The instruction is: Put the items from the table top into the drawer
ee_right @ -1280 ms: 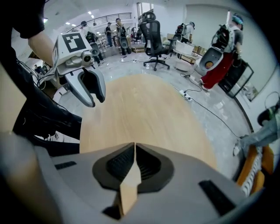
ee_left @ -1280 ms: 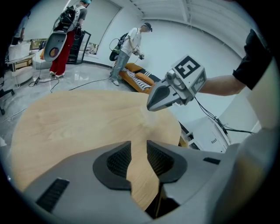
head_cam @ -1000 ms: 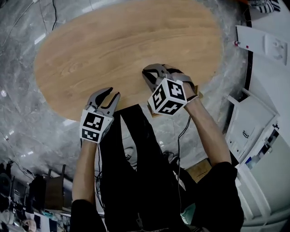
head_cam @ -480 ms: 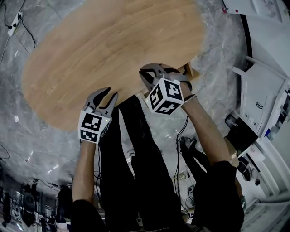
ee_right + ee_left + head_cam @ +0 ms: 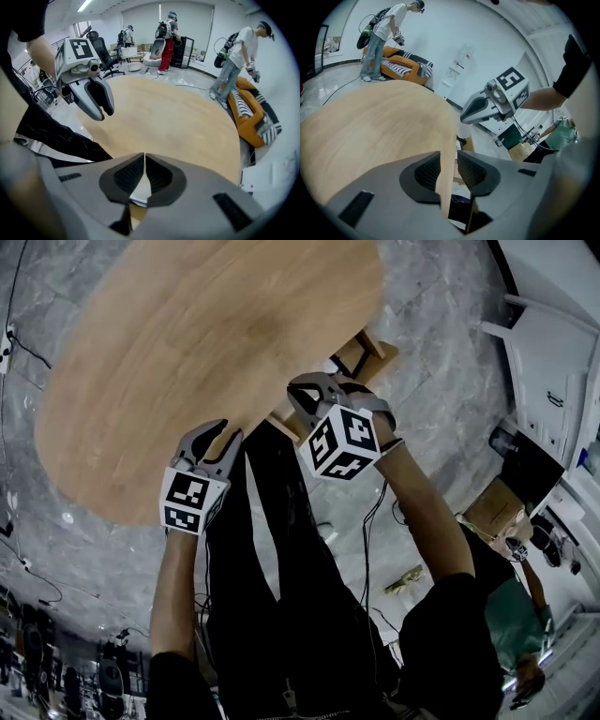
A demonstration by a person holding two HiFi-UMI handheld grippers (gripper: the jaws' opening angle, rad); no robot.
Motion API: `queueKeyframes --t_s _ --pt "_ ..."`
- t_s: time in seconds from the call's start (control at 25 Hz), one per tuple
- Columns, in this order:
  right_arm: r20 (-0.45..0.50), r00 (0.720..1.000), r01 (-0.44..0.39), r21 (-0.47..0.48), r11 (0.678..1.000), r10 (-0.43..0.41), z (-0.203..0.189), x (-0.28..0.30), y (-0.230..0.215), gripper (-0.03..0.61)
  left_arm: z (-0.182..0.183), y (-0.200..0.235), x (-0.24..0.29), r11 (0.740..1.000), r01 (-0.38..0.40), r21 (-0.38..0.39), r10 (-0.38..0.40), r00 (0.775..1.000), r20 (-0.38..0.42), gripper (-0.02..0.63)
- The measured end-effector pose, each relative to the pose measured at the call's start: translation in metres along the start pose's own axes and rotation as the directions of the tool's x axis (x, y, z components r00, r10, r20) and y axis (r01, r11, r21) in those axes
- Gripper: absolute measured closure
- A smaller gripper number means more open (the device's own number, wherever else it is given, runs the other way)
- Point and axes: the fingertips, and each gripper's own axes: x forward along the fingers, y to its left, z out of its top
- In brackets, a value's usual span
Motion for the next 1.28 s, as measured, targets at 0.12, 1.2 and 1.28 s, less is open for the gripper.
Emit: queueKeyframes --t_s 0.12,1.2,1.28 --pt "0.008 1.000 0.016 0.073 0.997 -0.016 -0.019 -0.004 0.007 0.558 0.000 -0.009 0.011 0.999 0.030 0.028 -0.030 0.999 -0.024 0.498" --pt "-0.103 0.886 0.363 0.760 0.539 -0.453 -0.113 0.054 0.055 0.557 -0.013 -0.028 0.054 0.985 0.154 0.074 -0.139 0.974 -0.176 0.499" --pt "-0.119 0.889 0.348 0.803 0.485 -0.441 -0.116 0.062 0.056 0.557 -0.013 -0.025 0.056 0.988 0.149 0.050 -0.138 0.975 -0.177 0.499"
